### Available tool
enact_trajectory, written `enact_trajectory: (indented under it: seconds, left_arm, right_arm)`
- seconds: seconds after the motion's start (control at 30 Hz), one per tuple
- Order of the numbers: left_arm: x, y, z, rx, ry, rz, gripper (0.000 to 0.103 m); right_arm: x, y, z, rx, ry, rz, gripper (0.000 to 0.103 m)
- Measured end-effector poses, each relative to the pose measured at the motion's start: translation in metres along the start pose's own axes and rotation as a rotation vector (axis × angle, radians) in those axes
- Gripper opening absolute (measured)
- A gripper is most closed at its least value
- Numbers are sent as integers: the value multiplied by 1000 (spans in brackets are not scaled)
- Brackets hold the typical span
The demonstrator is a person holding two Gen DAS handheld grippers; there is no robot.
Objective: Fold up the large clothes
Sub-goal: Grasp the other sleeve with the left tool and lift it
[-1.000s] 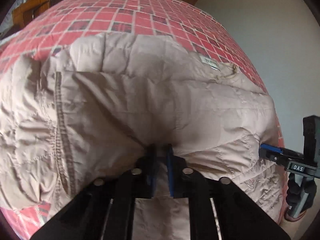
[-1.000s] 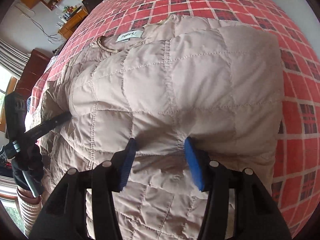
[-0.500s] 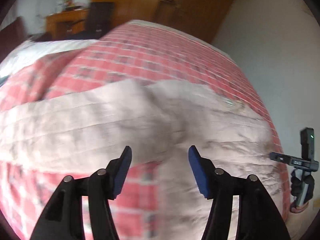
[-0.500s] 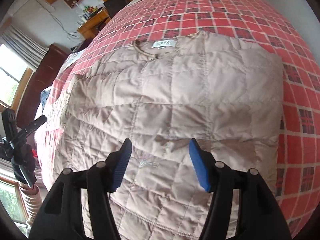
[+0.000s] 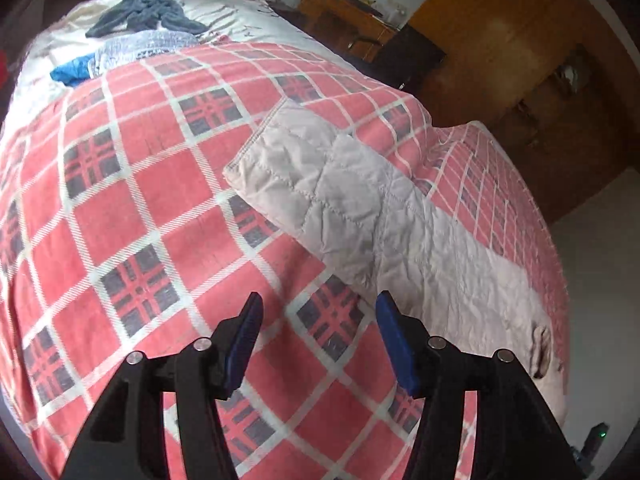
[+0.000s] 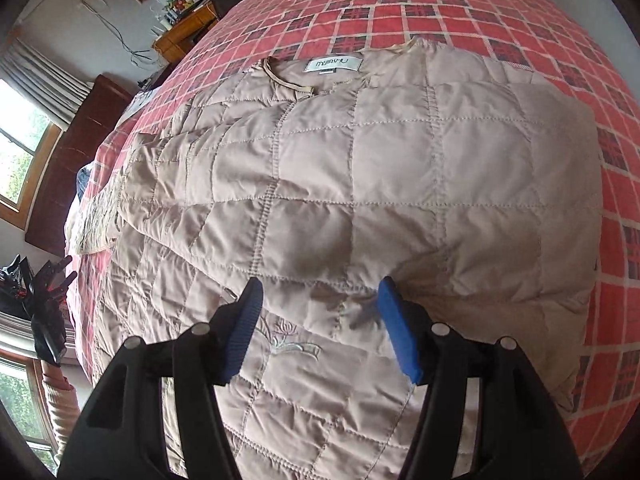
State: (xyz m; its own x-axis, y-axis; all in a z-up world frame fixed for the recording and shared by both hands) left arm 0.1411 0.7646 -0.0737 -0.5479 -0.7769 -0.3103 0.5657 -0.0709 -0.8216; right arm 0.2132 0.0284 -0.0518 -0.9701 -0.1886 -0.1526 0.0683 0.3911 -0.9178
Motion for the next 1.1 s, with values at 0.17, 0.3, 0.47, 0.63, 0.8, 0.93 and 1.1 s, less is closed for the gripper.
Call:
enact_trajectory:
  seconds: [0.17,0.3,0.47,0.63,0.8,0.93,1.1]
  left_arm:
    - [-24,22,6,97,-32,19,50]
    - [-43,42,-4,133,-119,25,35]
    - [-49,52,-18,202,-224,38,9]
    - [-45,19,9,195,-131,147,4]
    - [-35,-20,69,197,45,229,4]
    - [-14,-38,134,190,227,260,4]
    - [26,-38,212,216,440,244,4]
  right_arm:
    - [0,1,3,10,3,-1,60]
    - [2,1,4,18,2,0,60]
    - [3,3,6,19,-2,-2,60]
    - [6,-1,5,35,-10,3,60]
    - [14,-6,3,55,-20,20,60]
    - [21,-14,4,63,-22,35,60]
    - [30,-24,8,95,-12,54,61]
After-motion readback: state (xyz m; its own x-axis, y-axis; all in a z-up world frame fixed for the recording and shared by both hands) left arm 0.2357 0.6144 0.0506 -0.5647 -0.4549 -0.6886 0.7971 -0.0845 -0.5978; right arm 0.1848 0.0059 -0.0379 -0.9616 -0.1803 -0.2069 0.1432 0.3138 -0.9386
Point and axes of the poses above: each gripper's, at about its wrist camera, not at the fingertips, and y roughly the way its jaws point, z to its right, x to its underside, the point moved 3 cm from there along y, roughly the way its jaws point, and after that the axes turned 11 degrees about -z, right-handed, at the moved point
